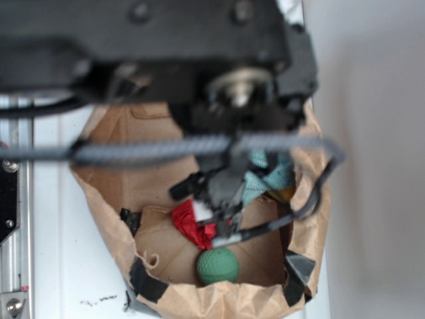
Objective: Grab the red paper.
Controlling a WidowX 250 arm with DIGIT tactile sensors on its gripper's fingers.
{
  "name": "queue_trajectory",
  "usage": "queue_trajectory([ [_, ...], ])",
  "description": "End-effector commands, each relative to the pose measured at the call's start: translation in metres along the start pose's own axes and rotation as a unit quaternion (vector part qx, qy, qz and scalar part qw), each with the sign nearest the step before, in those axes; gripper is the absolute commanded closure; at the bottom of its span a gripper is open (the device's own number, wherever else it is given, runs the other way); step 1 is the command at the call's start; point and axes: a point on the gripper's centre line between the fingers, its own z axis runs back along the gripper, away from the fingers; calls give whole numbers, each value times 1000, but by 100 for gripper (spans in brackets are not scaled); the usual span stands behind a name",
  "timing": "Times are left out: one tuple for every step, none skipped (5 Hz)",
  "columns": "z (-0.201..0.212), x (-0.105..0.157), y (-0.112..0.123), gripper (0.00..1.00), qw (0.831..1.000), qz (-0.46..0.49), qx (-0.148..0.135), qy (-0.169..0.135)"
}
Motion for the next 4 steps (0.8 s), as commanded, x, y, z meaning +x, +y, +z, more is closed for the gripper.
queue_trajectory([
  [-27, -6, -6, 0, 1000, 5, -18, -4],
  [-32, -25, -29, 0, 999, -28, -42, 7],
  [-30, -37, -49, 0, 996, -68, -51, -4],
  [-31, -41, -61, 0, 994, -85, -61, -9],
])
